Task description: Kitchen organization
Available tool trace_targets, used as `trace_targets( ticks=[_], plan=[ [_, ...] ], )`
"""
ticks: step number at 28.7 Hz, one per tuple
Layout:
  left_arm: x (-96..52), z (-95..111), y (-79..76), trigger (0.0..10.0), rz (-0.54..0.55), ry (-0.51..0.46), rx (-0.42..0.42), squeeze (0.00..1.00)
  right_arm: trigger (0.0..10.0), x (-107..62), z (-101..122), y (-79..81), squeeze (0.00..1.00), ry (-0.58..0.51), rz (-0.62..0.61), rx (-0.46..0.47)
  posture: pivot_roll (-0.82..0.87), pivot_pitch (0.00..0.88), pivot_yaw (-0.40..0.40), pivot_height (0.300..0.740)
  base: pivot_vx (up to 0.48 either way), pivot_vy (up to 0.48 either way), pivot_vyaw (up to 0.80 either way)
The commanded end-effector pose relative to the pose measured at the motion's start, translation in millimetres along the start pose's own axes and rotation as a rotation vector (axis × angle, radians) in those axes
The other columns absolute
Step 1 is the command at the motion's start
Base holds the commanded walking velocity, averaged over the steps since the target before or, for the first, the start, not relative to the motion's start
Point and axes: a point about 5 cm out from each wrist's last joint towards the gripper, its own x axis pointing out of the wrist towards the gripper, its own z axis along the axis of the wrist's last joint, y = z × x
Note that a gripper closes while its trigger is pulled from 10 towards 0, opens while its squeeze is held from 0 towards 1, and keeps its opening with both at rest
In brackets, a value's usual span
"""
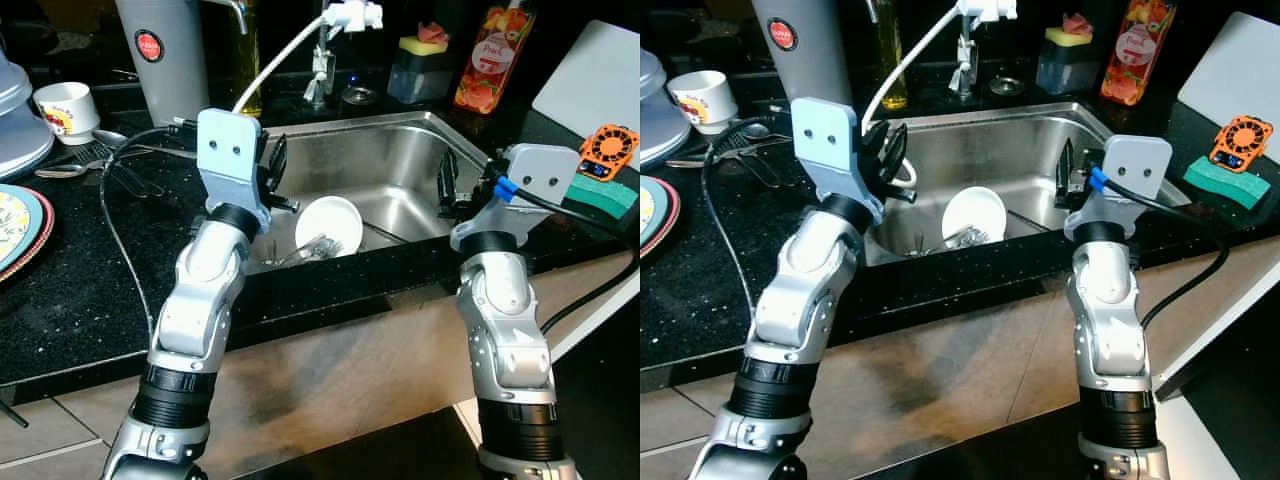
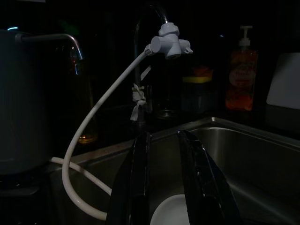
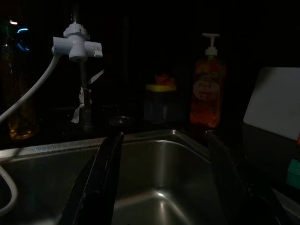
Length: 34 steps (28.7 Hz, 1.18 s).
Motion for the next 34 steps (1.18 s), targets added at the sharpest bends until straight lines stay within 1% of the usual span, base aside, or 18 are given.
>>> trace_targets(
  ticks=[1,26,34],
  plan=[
    [-0.9,-5.5,-2.1,10.0,0.000,0.018,-0.001,0.00,10.0,-1.3,1.7,-1.2,0.00,-0.004,-0.002,0.006,0.04,0.031,-0.007,0.740,-0.292,0.000,0.00],
    [0.0,-6.7,1.1,10.0,0.014,0.020,0.005,0.00,10.0,-1.4,2.4,-2.3,0.00,-0.006,-0.006,0.004,0.04,0.034,-0.003,0.740,-0.297,0.000,0.00],
    [0.9,-9.3,3.4,10.0,0.028,0.036,0.012,0.00,10.0,-1.6,2.3,-2.8,0.00,-0.003,-0.008,0.008,0.04,0.034,-0.003,0.740,0.000,0.000,0.00]
  ],
)
